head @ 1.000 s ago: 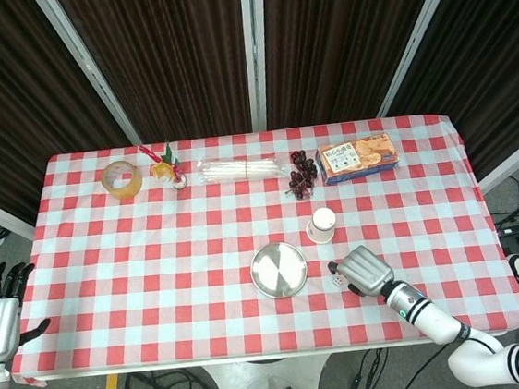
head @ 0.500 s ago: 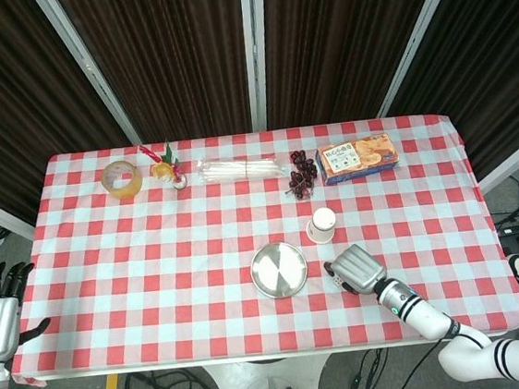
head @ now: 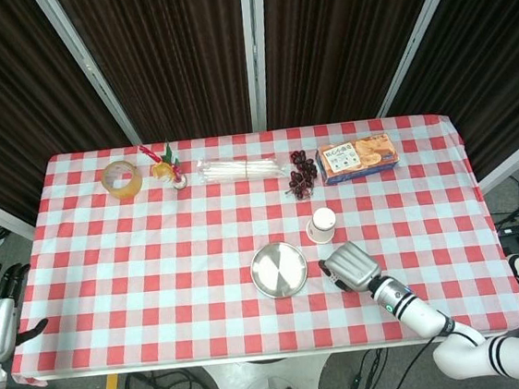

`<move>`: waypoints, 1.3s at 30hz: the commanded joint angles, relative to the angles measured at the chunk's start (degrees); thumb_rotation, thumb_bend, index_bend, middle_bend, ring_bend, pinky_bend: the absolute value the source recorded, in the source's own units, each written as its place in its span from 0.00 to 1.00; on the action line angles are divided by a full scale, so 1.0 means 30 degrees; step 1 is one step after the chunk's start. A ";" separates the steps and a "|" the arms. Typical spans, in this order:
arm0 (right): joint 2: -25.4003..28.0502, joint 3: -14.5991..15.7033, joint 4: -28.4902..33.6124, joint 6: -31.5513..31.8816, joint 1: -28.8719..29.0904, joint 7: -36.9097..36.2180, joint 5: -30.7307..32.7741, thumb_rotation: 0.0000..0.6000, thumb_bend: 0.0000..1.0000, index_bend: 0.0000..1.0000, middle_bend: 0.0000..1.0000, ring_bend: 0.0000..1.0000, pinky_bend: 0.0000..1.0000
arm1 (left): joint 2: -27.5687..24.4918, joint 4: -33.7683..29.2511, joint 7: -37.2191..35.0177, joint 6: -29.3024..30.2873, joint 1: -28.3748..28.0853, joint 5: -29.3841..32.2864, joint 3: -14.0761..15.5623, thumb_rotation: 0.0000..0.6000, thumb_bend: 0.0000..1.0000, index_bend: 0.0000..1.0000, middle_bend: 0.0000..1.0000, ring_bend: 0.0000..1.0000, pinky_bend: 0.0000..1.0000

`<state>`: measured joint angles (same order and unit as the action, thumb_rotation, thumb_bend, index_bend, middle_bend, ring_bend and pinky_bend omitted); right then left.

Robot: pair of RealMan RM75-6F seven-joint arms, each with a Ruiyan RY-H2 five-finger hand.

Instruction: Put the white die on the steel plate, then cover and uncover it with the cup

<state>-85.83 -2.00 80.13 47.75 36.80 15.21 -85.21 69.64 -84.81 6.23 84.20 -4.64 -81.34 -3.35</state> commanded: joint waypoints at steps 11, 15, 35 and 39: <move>-0.2118 -0.2053 -0.0573 -0.3633 0.3748 0.2302 0.3019 1.00 0.31 0.59 0.86 0.89 0.96 | -0.0051 -0.0058 0.0109 0.0151 0.0175 0.0009 0.0075 1.00 0.00 0.14 0.13 0.02 0.04; -0.3312 -0.2204 -0.1514 -0.3992 0.4463 0.2868 0.3811 1.00 0.30 0.54 0.86 0.89 0.96 | -0.0022 -0.0021 0.0066 0.0199 0.0241 0.0015 0.0098 1.00 0.00 0.14 0.13 0.02 0.04; 0.1488 -0.2864 0.2356 0.2333 0.1841 -0.0952 0.2730 1.00 0.13 0.03 0.24 0.14 0.26 | -0.0037 0.0081 -0.0163 0.0185 0.0243 -0.0130 0.0077 1.00 0.00 0.14 0.13 0.02 0.04; 0.2802 -0.3280 0.2344 0.2384 0.1159 -0.3173 0.3724 1.00 0.13 0.03 0.19 0.10 0.23 | -0.0216 -0.0140 -0.0342 -0.0028 0.0083 -0.0367 0.0143 1.00 0.00 0.14 0.13 0.02 0.04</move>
<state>-79.94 -10.65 86.48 54.33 42.33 10.03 -76.01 69.05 -85.16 5.28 84.19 -4.32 -82.38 -2.95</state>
